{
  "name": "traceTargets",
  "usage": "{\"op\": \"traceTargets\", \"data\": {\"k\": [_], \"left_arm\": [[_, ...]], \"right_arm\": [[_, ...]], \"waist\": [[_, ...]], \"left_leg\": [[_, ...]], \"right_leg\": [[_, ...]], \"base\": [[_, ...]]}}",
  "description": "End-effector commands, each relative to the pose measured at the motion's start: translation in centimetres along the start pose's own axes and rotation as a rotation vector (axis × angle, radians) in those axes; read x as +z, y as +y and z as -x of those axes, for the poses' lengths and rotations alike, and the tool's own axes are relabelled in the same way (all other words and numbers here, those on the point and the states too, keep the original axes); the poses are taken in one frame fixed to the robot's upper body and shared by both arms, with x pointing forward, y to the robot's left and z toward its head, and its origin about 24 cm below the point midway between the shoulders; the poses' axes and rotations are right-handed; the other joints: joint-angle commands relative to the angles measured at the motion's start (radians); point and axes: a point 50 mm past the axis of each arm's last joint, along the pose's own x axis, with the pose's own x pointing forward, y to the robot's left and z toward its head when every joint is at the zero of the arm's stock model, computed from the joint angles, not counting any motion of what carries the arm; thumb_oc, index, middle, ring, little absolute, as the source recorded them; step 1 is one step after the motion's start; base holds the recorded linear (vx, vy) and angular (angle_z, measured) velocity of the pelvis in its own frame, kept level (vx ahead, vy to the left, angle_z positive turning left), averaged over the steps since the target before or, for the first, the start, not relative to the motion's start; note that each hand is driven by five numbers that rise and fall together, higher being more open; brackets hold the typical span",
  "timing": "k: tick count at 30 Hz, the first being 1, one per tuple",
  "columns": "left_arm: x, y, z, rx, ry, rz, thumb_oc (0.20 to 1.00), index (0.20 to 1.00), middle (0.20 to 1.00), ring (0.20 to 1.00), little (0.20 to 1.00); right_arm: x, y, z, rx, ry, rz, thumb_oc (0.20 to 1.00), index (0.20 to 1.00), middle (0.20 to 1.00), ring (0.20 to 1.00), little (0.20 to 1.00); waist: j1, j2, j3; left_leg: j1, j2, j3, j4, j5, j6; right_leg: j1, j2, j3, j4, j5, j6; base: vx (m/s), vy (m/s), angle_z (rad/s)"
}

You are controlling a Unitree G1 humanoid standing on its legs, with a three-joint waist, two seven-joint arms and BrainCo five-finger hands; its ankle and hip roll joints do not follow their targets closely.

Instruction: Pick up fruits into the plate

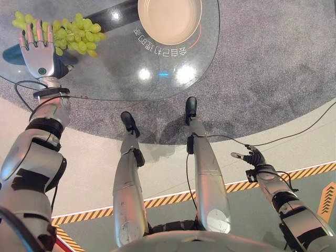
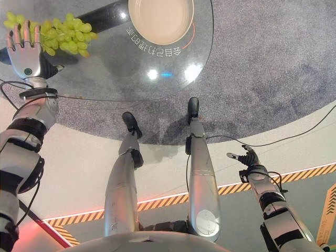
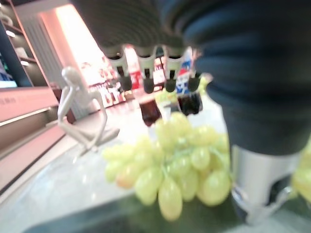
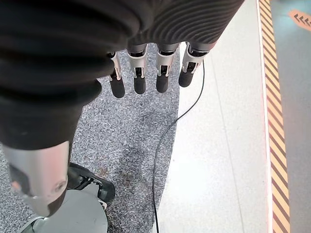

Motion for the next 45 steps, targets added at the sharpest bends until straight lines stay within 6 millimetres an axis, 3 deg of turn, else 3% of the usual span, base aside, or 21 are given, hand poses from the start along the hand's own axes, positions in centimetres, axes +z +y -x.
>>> {"op": "traceTargets", "data": {"k": [1,9,15,19,20,28,38,45], "left_arm": [[-3.4,2.4,-2.1,0.133,0.103,-0.085,1.0,1.0,1.0,1.0,1.0],[-1.7,3.3,-3.5,0.156,-0.036,-0.15,1.0,1.0,1.0,1.0,1.0],[-0.5,2.4,-3.7,0.009,-0.147,-0.238,1.0,1.0,1.0,1.0,1.0],[-0.7,1.5,-3.4,-0.127,-0.111,-0.266,1.0,1.0,1.0,1.0,1.0],[-0.7,1.1,-3.1,-0.156,-0.109,-0.273,1.0,1.0,1.0,1.0,1.0],[-2.6,-0.6,-1.9,-0.458,0.027,-0.394,1.0,1.0,1.0,1.0,1.0],[-4.6,-0.2,-1.4,-0.398,0.12,-0.458,1.0,1.0,1.0,1.0,1.0],[-4.6,-0.9,-1.0,-0.464,0.143,-0.33,1.0,1.0,1.0,1.0,1.0]], "right_arm": [[-4.0,-0.5,1.4,-0.002,0.104,0.015,1.0,1.0,1.0,1.0,1.0],[-3.7,-0.3,1.3,0.005,0.093,0.025,1.0,1.0,1.0,1.0,1.0],[-2.7,-0.6,0.9,0.001,0.068,0.059,1.0,1.0,1.0,1.0,1.0],[-2.0,-0.6,0.7,0.002,0.051,0.061,1.0,1.0,1.0,1.0,1.0],[-2.3,-0.5,0.8,0.006,0.059,0.067,1.0,1.0,1.0,1.0,1.0],[-2.1,-1.1,0.7,-0.033,0.061,0.051,1.0,1.0,1.0,1.0,1.0],[-2.6,-1.3,0.8,-0.035,0.062,0.033,1.0,1.0,1.0,1.0,1.0],[-2.2,-0.7,0.8,-0.012,0.053,0.041,1.0,1.0,1.0,1.0,1.0]], "waist": [[-0.011,-0.005,-0.003],[-0.023,-0.013,-0.003],[-0.034,-0.009,-0.003],[-0.044,-0.005,-0.003],[-0.043,-0.003,-0.003],[-0.056,-0.015,-0.003],[-0.057,-0.048,-0.003],[-0.056,-0.075,-0.003]], "left_leg": [[-0.06,-0.102,-0.021,0.127,-0.144,0.024],[-0.064,-0.097,-0.015,0.133,-0.148,0.022],[-0.067,-0.096,-0.007,0.133,-0.147,0.022],[-0.067,-0.09,0.007,0.132,-0.147,0.02],[-0.046,-0.089,-0.002,0.144,-0.183,0.012],[-0.047,-0.084,0.009,0.152,-0.187,0.012],[-0.05,-0.077,-0.008,0.136,-0.178,0.01],[-0.069,-0.069,-0.018,0.14,-0.183,0.008]], "right_leg": [[0.025,0.095,-0.038,0.049,-0.112,-0.035],[0.018,0.097,-0.032,0.053,-0.109,-0.033],[0.013,0.095,-0.03,0.05,-0.102,-0.03],[0.009,0.094,-0.03,0.052,-0.104,-0.029],[0.03,0.095,-0.027,0.065,-0.137,-0.022],[0.031,0.097,-0.023,0.051,-0.125,-0.019],[0.04,0.114,-0.022,0.029,-0.117,-0.024],[0.031,0.12,-0.026,0.006,-0.1,-0.023]], "base": [[0.0,0.0,0.0],[0.0,0.0,0.0],[0.0,0.01,0.0],[0.02,0.046,-0.02],[0.07,0.039,-0.02],[0.01,0.004,0.0],[-0.01,-0.028,0.0],[-0.03,-0.028,0.01]]}}
